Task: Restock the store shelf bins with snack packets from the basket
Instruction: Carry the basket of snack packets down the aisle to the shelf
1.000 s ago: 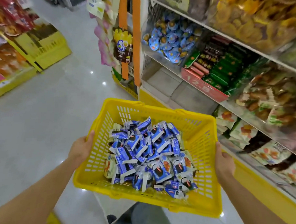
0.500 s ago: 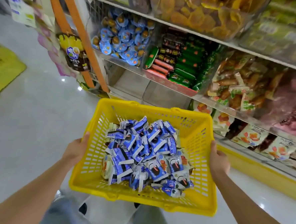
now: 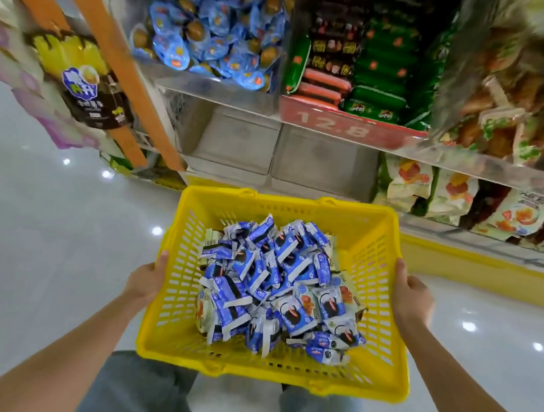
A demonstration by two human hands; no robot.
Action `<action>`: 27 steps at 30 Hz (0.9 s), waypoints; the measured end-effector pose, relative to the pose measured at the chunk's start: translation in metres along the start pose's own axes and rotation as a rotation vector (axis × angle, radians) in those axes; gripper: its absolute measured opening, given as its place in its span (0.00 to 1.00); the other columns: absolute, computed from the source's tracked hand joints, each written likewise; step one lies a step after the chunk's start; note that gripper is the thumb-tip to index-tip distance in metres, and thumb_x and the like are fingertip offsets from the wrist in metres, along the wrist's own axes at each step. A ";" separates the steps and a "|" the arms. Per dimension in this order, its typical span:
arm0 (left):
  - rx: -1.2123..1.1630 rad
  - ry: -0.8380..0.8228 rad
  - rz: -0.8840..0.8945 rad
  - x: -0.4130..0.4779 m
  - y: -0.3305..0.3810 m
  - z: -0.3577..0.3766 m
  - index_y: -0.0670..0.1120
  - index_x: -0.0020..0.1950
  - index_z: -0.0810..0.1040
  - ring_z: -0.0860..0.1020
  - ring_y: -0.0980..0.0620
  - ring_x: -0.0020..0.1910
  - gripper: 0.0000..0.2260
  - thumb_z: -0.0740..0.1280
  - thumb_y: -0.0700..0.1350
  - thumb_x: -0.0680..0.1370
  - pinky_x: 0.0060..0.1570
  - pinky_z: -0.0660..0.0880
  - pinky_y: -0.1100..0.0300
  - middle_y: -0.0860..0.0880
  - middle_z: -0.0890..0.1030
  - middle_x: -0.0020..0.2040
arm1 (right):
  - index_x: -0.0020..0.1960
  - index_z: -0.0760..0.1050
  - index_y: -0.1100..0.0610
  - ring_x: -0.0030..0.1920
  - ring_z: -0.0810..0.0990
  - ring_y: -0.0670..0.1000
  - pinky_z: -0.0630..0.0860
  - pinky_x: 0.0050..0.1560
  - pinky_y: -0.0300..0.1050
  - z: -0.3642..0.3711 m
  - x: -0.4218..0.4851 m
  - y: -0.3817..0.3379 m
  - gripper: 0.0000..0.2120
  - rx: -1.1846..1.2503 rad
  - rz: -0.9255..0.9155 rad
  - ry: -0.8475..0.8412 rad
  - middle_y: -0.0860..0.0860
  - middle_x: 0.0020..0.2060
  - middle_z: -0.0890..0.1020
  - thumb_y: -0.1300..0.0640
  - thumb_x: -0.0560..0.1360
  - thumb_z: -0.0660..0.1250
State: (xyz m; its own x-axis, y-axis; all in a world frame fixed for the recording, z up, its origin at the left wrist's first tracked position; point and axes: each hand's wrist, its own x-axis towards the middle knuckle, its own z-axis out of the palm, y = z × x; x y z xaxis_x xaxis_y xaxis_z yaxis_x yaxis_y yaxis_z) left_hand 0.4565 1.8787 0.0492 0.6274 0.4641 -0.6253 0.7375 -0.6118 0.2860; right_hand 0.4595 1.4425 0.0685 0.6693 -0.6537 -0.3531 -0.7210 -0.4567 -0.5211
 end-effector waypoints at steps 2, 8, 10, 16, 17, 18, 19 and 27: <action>-0.008 0.008 0.000 0.027 -0.015 0.010 0.34 0.60 0.76 0.73 0.33 0.59 0.31 0.46 0.57 0.81 0.58 0.68 0.48 0.30 0.76 0.58 | 0.35 0.72 0.64 0.30 0.70 0.53 0.65 0.32 0.46 0.035 -0.002 0.006 0.33 -0.010 0.006 0.016 0.56 0.28 0.73 0.35 0.77 0.51; -0.040 0.043 -0.043 0.103 -0.068 0.052 0.32 0.61 0.73 0.71 0.32 0.61 0.30 0.47 0.57 0.81 0.59 0.66 0.47 0.29 0.74 0.60 | 0.35 0.72 0.62 0.31 0.72 0.55 0.64 0.31 0.46 0.137 0.003 0.029 0.31 -0.032 -0.008 -0.018 0.57 0.30 0.74 0.37 0.78 0.50; -0.067 0.057 -0.053 0.126 -0.085 0.071 0.32 0.62 0.72 0.71 0.31 0.61 0.29 0.47 0.56 0.81 0.58 0.66 0.46 0.29 0.73 0.60 | 0.33 0.70 0.61 0.31 0.71 0.54 0.63 0.32 0.46 0.167 0.008 0.037 0.30 -0.040 -0.022 -0.029 0.56 0.30 0.74 0.37 0.78 0.50; -0.187 0.107 -0.075 0.181 -0.112 0.129 0.28 0.61 0.70 0.69 0.30 0.62 0.24 0.51 0.48 0.83 0.59 0.65 0.45 0.26 0.71 0.60 | 0.30 0.66 0.59 0.33 0.70 0.56 0.62 0.32 0.48 0.237 0.035 0.065 0.29 -0.107 -0.072 -0.058 0.56 0.29 0.72 0.38 0.79 0.48; -0.190 0.111 -0.073 0.189 -0.116 0.139 0.27 0.61 0.70 0.69 0.30 0.61 0.23 0.51 0.47 0.83 0.58 0.65 0.45 0.26 0.71 0.60 | 0.31 0.66 0.58 0.34 0.71 0.57 0.63 0.34 0.48 0.247 0.040 0.071 0.29 -0.112 -0.077 -0.065 0.56 0.30 0.72 0.38 0.79 0.48; -0.191 0.118 -0.067 0.196 -0.119 0.149 0.26 0.61 0.69 0.69 0.29 0.61 0.22 0.51 0.46 0.83 0.58 0.65 0.45 0.25 0.71 0.60 | 0.31 0.66 0.58 0.37 0.72 0.58 0.64 0.36 0.48 0.256 0.046 0.077 0.29 -0.119 -0.082 -0.075 0.57 0.31 0.73 0.38 0.79 0.47; -0.193 0.124 -0.055 0.201 -0.121 0.157 0.26 0.60 0.69 0.69 0.29 0.61 0.22 0.52 0.45 0.82 0.58 0.65 0.45 0.24 0.71 0.60 | 0.32 0.67 0.58 0.38 0.73 0.58 0.65 0.38 0.48 0.264 0.051 0.083 0.29 -0.128 -0.087 -0.085 0.58 0.33 0.74 0.38 0.79 0.47; -0.238 0.219 0.055 0.226 -0.133 0.209 0.24 0.54 0.71 0.71 0.29 0.57 0.21 0.52 0.44 0.82 0.53 0.66 0.44 0.24 0.73 0.55 | 0.54 0.75 0.69 0.53 0.76 0.63 0.67 0.47 0.50 0.304 0.084 0.119 0.31 -0.184 -0.086 -0.134 0.68 0.53 0.77 0.44 0.81 0.45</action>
State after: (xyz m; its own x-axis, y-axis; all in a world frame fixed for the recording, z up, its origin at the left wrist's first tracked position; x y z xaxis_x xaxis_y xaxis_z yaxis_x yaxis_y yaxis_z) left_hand 0.4481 1.9308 -0.2815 0.6878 0.5770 -0.4404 0.7224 -0.4851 0.4928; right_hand 0.4843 1.5169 -0.2588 0.7388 -0.5269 -0.4201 -0.6724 -0.6177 -0.4077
